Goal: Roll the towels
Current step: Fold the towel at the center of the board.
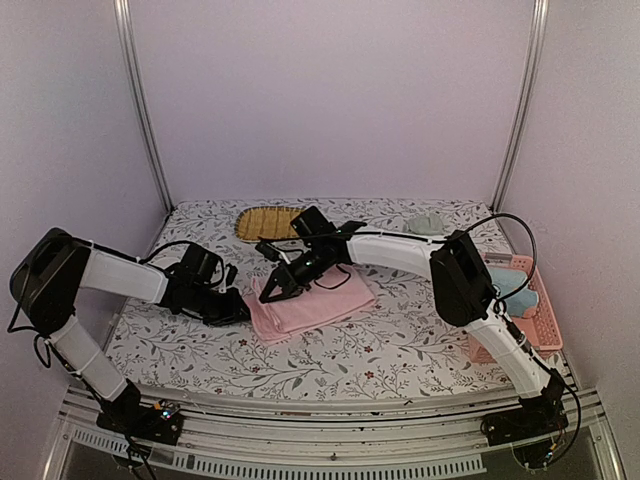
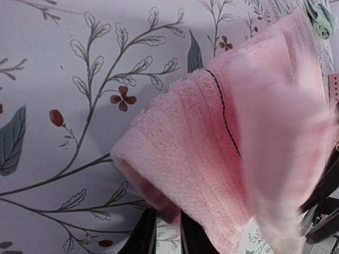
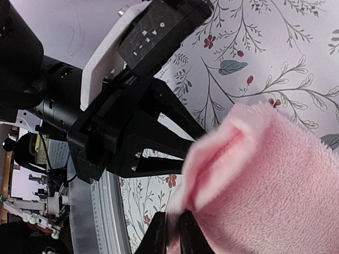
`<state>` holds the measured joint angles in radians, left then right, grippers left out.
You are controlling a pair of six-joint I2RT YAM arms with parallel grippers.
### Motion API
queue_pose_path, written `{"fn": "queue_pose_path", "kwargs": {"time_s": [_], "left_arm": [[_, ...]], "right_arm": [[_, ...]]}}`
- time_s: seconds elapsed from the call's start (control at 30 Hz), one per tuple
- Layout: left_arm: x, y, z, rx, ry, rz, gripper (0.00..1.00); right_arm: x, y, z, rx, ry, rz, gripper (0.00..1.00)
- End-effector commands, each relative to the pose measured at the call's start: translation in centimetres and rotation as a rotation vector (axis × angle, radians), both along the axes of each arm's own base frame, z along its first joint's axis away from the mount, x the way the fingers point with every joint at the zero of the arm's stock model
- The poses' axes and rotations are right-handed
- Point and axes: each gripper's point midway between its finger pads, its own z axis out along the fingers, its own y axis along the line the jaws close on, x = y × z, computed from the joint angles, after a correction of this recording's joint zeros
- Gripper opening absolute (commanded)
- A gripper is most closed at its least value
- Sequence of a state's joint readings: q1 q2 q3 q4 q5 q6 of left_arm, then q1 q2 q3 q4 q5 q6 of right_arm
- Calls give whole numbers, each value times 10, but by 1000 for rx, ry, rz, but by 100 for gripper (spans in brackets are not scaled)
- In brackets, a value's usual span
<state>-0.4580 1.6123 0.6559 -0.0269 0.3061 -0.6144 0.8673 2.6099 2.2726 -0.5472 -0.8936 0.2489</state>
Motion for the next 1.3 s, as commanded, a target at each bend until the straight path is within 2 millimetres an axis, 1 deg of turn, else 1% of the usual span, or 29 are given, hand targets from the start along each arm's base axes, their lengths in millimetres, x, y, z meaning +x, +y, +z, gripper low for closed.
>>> {"fn": "queue_pose_path", "kwargs": {"time_s": [0.0, 0.03, 0.1, 0.17, 0.27, 0.33, 0.37, 0.4, 0.43, 0.47, 0.5, 0.53, 0.57, 0.6, 0.7, 0.73, 0.77, 0.87, 0.9, 0.93, 0.97, 1.0, 1.07, 1.1, 1.17, 1.2, 1.23, 1.27], "left_arm": [[-20, 7, -18, 49, 69, -11, 20], [-20, 7, -17, 50, 65, -10, 20], [-19, 9, -13, 57, 56, -6, 20], [-17, 11, -7, 68, 41, 4, 20], [-11, 17, 17, 77, -20, 37, 20], [-4, 21, 39, 79, -80, 65, 22], [1, 24, 51, 82, -117, 82, 23], [5, 24, 63, 75, -154, 86, 26], [9, 22, 77, 59, -196, 81, 30], [13, 18, 91, 41, -240, 68, 34], [17, 15, 103, 27, -280, 55, 39], [21, 11, 116, 10, -326, 35, 48], [24, 6, 128, -4, -364, 10, 84], [27, 3, 136, -7, -393, -6, 97], [40, -2, 156, 32, -473, -54, 98], [45, -3, 160, 52, -489, -65, 99], [50, -5, 160, 74, -493, -79, 99], [67, -9, 168, 129, -525, -114, 99], [74, -10, 171, 148, -537, -116, 99], [77, -14, 176, 149, -558, -135, 99], [82, -17, 182, 151, -592, -155, 98], [87, -19, 188, 159, -619, -161, 99], [102, -12, 194, 212, -663, -114, 99], [113, -3, 192, 262, -669, -62, 98], [134, 21, 169, 377, -602, 60, 99], [148, 26, 160, 419, -560, 79, 99], [157, 30, 144, 452, -505, 64, 99], [166, 31, 130, 459, -471, 47, 98]], "right_arm": [[-4, 9, -8, 22, -3, 23, 24], [-4, 9, -7, 32, -8, 31, 28], [-1, 6, 6, 70, -24, 52, 35], [10, -2, 23, 105, -53, 54, 41], [22, -19, 50, 145, -83, 55, 44], [31, -35, 69, 165, -125, 47, 46], [37, -42, 75, 164, -143, 36, 49], [45, -50, 81, 158, -172, 18, 58], [53, -58, 86, 138, -199, -9, 82], [61, -66, 92, 110, -239, -37, 99], [67, -73, 94, 66, -281, -65, 99], [70, -79, 101, 35, -335, -82, 99], [69, -85, 110, 27, -389, -73, 99], [69, -89, 115, 13, -424, -70, 99], [76, -103, 121, -45, -552, -79, 99], [76, -107, 122, -52, -595, -69, 99], [78, -113, 121, -60, -624, -71, 99], [80, -128, 134, -36, -685, -95, 99], [76, -131, 143, -15, -690, -91, 99], [74, -133, 147, -13, -702, -83, 99], [77, -136, 150, -38, -755, -86, 99], [87, -141, 148, -115, -833, -130, 99], [107, -150, 141, -288, -998, -204, 99], [116, -155, 135, -368, -1060, -220, 99], [131, -164, 125, -450, -1103, -232, 99], [138, -165, 127, -445, -1098, -242, 99], [141, -165, 123, -417, -1063, -241, 99], [140, -162, 118, -357, -1018, -215, 99]]}}
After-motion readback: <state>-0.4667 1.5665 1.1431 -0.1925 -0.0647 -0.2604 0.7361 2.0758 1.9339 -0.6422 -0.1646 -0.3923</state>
